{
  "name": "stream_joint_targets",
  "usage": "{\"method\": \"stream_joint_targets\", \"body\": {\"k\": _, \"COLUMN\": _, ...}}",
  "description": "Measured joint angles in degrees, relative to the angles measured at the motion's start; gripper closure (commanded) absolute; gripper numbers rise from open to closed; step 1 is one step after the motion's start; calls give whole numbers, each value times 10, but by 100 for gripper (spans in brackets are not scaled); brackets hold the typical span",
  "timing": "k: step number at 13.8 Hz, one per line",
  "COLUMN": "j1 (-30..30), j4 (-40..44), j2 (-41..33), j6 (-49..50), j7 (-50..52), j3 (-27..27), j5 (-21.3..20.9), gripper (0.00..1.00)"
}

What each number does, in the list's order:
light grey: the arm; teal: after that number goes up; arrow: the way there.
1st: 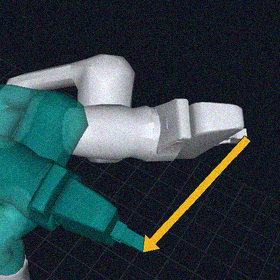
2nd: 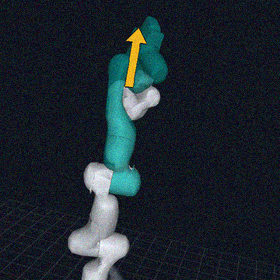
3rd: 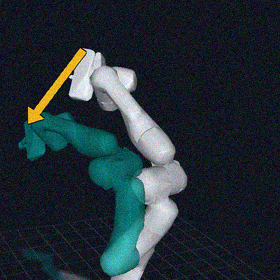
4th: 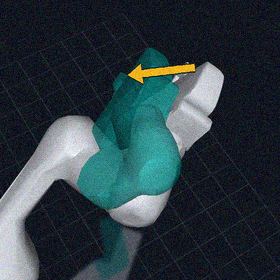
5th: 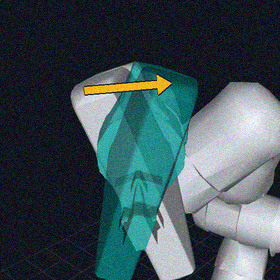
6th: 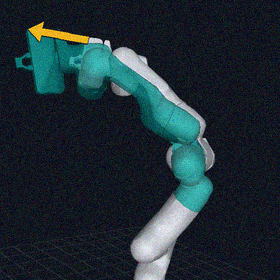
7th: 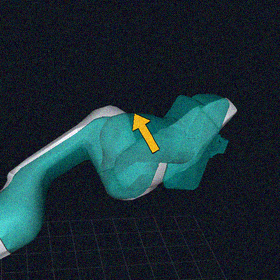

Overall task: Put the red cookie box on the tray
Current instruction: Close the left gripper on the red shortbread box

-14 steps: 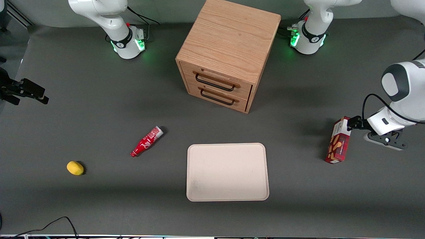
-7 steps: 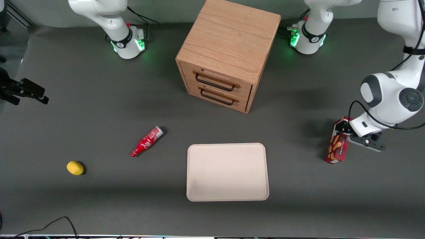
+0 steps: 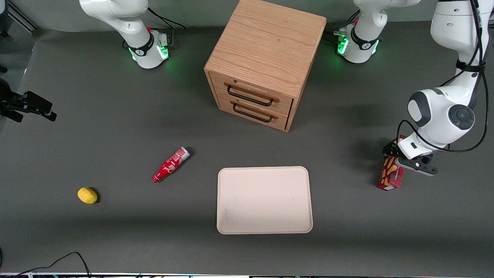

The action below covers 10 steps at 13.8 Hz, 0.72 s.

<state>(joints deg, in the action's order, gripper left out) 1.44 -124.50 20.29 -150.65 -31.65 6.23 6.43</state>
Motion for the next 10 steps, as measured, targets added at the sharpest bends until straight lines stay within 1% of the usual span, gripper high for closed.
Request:
{"method": "stream_joint_targets", "body": {"k": 1, "j1": 0, "j4": 0, "j2": 0, "j6": -1, "j7": 0, "j3": -1, "j5": 0, "gripper": 19}}
{"method": "stream_joint_targets", "body": {"k": 2, "j1": 0, "j4": -1, "j2": 1, "j6": -1, "j7": 0, "j3": -1, "j5": 1, "gripper": 33}}
{"method": "stream_joint_targets", "body": {"k": 3, "j1": 0, "j4": -1, "j2": 1, "j6": -2, "j7": 0, "j3": -1, "j5": 1, "gripper": 58}}
{"method": "stream_joint_targets", "body": {"k": 4, "j1": 0, "j4": -1, "j2": 1, "j6": -4, "j7": 0, "j3": -1, "j5": 1, "gripper": 87}}
{"method": "stream_joint_targets", "body": {"k": 5, "j1": 0, "j4": -2, "j2": 2, "j6": -9, "j7": 0, "j3": -1, "j5": 1, "gripper": 100}}
{"method": "stream_joint_targets", "body": {"k": 10, "j1": 0, "j4": -2, "j2": 1, "j6": -14, "j7": 0, "j3": -2, "j5": 1, "gripper": 100}}
